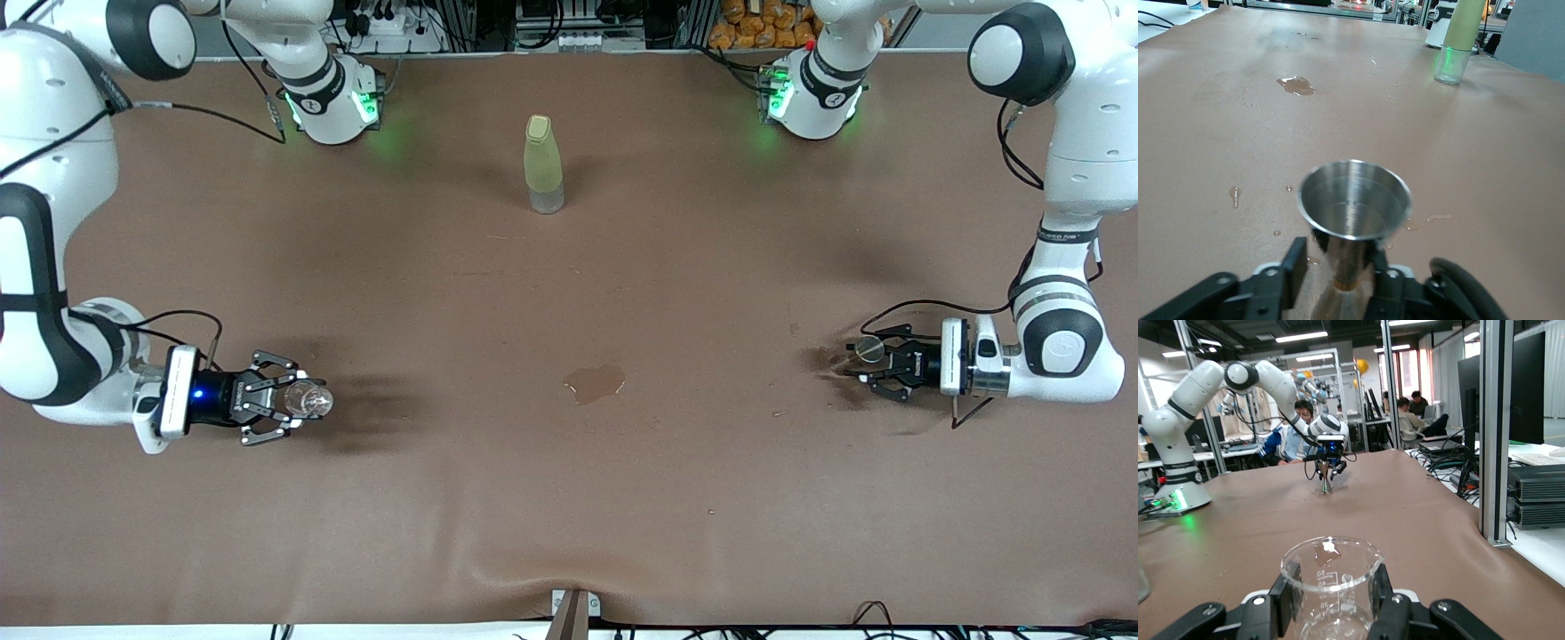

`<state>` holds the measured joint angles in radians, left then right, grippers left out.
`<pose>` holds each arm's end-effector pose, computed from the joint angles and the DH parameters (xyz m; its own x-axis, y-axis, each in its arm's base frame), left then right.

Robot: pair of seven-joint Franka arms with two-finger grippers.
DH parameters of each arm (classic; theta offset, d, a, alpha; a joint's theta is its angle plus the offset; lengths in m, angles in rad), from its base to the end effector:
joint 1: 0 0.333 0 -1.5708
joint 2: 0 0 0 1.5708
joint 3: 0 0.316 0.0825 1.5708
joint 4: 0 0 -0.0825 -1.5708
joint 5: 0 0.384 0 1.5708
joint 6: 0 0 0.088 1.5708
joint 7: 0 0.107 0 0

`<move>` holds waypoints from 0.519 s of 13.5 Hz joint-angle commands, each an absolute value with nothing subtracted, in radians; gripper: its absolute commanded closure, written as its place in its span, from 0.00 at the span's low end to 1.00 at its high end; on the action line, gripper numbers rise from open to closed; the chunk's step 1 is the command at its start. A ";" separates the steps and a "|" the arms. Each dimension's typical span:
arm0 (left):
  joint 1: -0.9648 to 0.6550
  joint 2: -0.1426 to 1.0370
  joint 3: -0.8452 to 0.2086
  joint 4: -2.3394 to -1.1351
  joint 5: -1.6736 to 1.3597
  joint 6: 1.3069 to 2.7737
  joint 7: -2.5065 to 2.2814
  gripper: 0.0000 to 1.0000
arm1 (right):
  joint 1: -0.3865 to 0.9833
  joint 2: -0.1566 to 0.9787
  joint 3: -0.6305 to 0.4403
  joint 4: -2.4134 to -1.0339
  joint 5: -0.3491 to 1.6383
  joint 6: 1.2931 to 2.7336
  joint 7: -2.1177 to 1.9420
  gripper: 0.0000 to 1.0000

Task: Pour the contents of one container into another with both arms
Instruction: 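Lift the beaker with the right gripper while the left gripper lifts the jigger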

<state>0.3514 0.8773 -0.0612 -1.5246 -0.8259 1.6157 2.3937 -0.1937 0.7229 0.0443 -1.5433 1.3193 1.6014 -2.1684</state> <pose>0.6225 0.1114 0.1323 0.0016 -0.4661 0.8847 -0.9767 0.1889 0.1014 0.6799 -0.0055 0.2576 0.1079 0.1789 0.9779 0.9939 -0.0408 -0.1022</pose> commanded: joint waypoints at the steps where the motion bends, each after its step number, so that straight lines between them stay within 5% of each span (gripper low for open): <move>1: 0.348 0.882 -0.058 -1.516 -0.833 1.618 2.411 0.75 | -0.158 0.507 0.049 -1.808 1.389 1.709 -2.169 1.00; 3: 0.348 0.876 -0.057 -1.513 -0.830 1.618 2.411 0.99 | -0.132 0.434 0.049 -1.886 1.416 1.744 -2.168 1.00; 7: 0.339 0.847 -0.067 -1.491 -0.833 1.617 2.410 1.00 | -0.068 0.324 0.051 -2.018 1.466 1.839 -2.183 1.00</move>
<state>0.3505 0.8750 -0.0639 -1.4974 -0.8259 1.6178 2.3951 -0.1030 0.4270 0.0547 -1.9047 1.4291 1.7774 -2.1705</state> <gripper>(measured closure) 0.784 0.502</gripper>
